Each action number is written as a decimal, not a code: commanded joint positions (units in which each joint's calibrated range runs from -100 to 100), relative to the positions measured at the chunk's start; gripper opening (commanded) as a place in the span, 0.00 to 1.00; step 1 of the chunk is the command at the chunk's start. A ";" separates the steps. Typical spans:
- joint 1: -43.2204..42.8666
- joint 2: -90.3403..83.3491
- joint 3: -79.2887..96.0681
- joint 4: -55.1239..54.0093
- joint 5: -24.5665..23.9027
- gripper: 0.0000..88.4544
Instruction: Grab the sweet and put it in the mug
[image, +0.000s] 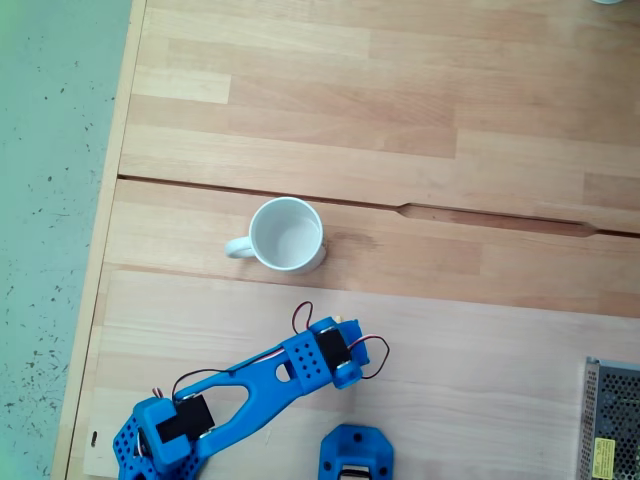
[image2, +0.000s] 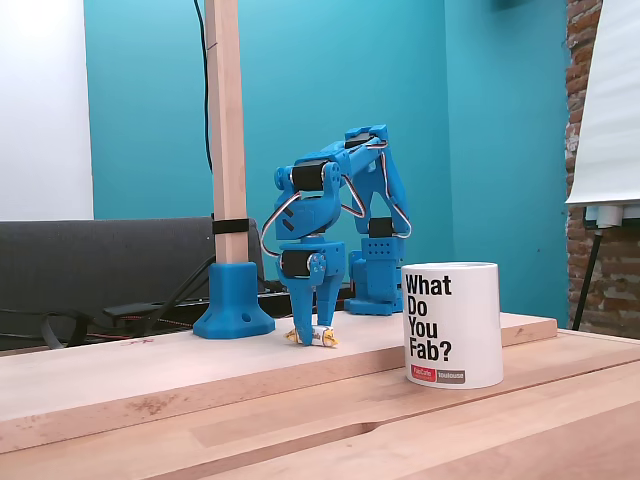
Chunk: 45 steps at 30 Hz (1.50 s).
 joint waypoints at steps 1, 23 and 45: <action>0.27 -0.82 -2.56 -0.39 0.10 0.00; -0.31 -21.73 -6.39 13.40 -8.45 0.00; -16.29 -23.89 -18.34 13.16 -24.66 0.00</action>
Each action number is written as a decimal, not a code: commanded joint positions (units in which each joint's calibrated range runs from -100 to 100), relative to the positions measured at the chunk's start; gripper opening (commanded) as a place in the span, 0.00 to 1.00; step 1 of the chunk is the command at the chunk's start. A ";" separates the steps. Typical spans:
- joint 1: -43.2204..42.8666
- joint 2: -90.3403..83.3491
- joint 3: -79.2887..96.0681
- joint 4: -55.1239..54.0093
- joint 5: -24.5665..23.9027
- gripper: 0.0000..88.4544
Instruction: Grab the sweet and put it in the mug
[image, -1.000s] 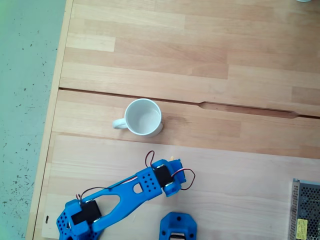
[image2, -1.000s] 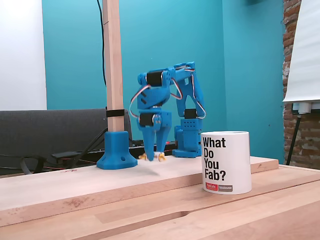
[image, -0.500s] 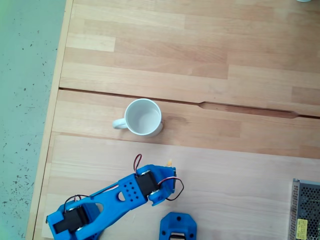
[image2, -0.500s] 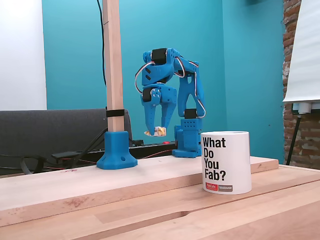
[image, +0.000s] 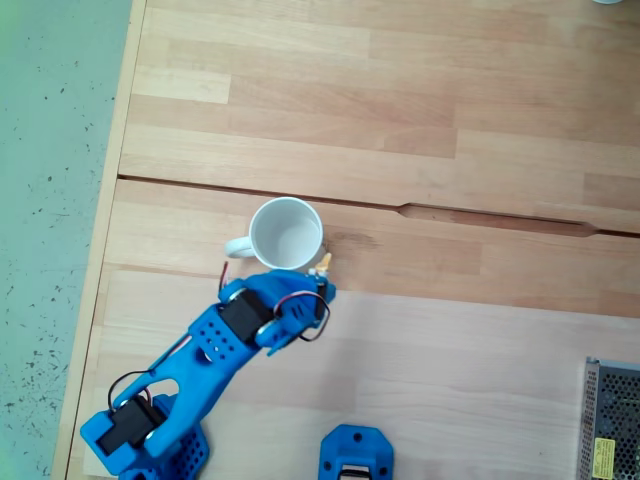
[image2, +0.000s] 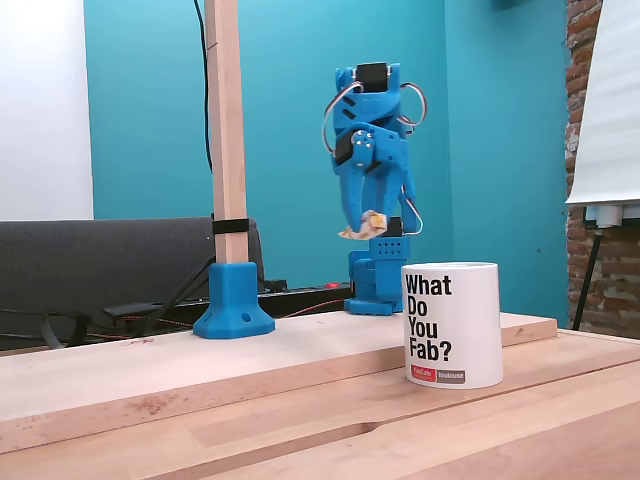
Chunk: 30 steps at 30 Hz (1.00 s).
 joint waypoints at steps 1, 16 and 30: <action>-2.91 -3.91 -3.37 0.30 -1.90 0.00; -8.50 0.91 -3.20 -7.60 -4.30 0.00; -9.01 4.61 -3.11 -10.91 -4.88 0.00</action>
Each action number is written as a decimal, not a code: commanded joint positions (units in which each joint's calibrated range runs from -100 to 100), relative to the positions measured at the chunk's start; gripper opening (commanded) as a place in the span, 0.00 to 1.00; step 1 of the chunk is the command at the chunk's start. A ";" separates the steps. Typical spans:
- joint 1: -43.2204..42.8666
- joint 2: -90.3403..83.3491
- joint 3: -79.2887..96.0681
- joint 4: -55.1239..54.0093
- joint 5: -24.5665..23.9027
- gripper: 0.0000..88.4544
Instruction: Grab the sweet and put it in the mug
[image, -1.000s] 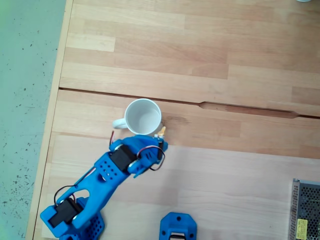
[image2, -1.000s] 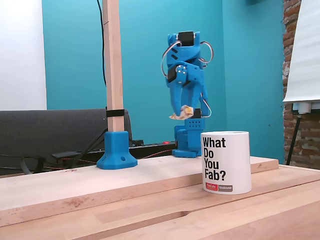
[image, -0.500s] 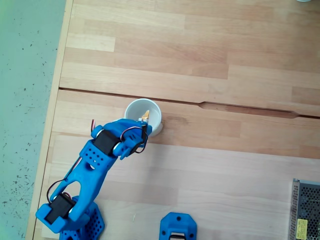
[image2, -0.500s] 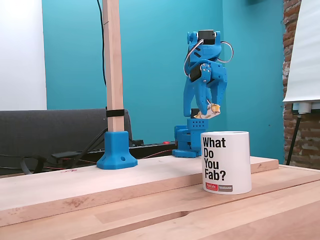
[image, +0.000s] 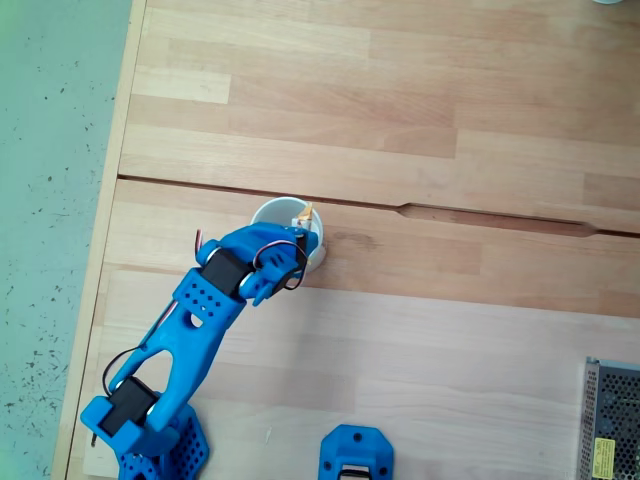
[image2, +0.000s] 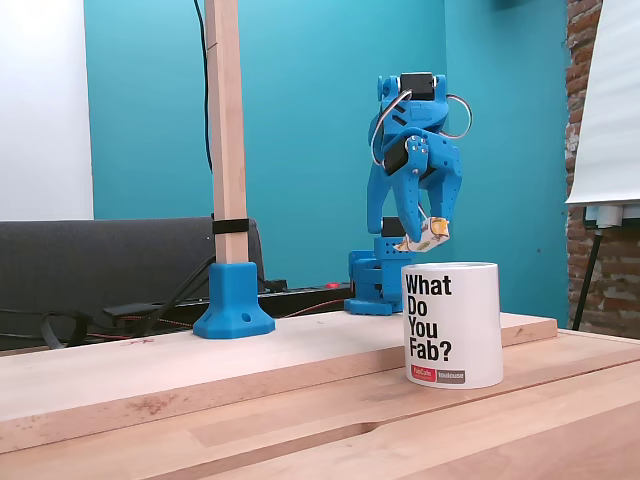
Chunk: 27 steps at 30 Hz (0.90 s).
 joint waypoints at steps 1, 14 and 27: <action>-0.73 -0.66 -3.11 -0.66 -0.10 0.00; -5.24 -0.23 -0.25 -0.58 -0.10 0.00; -4.58 -1.09 -0.07 -1.14 -0.15 0.01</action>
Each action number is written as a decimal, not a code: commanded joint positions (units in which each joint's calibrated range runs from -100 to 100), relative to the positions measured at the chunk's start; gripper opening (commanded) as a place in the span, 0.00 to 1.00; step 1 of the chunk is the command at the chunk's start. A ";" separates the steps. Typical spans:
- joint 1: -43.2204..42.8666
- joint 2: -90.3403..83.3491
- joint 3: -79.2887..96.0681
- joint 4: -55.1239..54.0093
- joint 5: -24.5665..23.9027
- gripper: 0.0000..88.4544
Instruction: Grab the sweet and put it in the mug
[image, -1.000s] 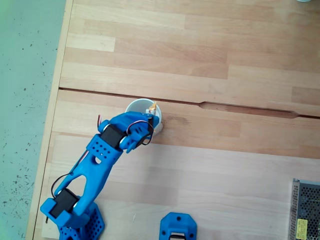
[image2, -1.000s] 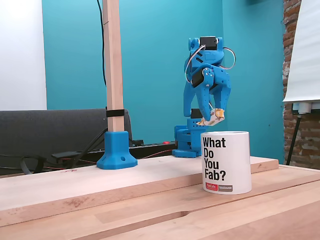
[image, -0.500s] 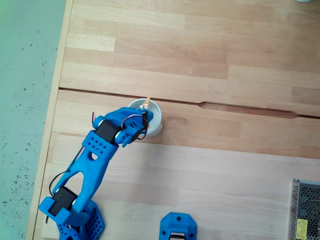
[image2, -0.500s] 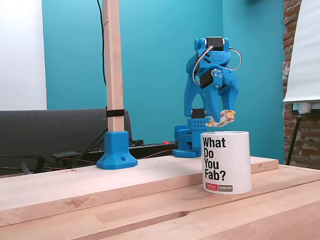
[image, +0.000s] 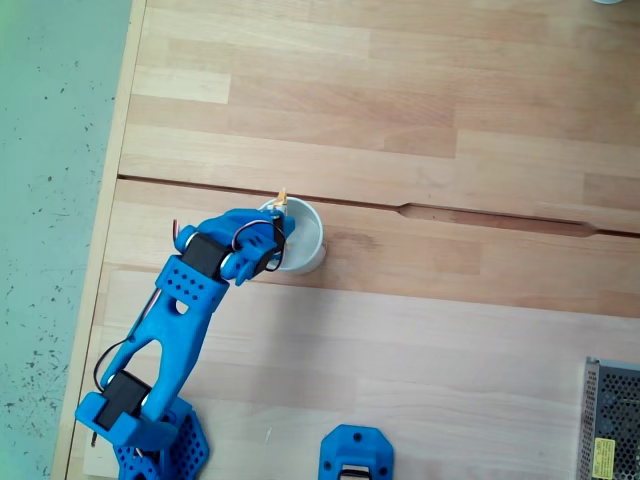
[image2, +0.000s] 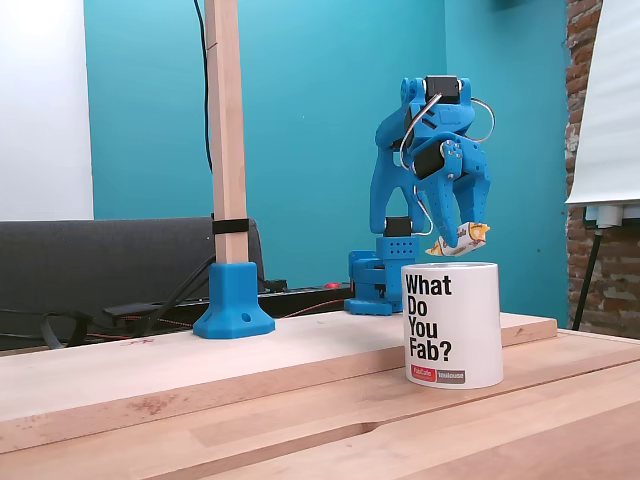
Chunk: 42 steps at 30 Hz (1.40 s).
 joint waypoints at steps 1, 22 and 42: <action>0.95 -2.00 -0.70 -1.14 -0.15 0.04; 1.68 -2.00 0.28 1.60 0.54 0.18; 2.04 -13.53 12.77 24.99 7.47 0.00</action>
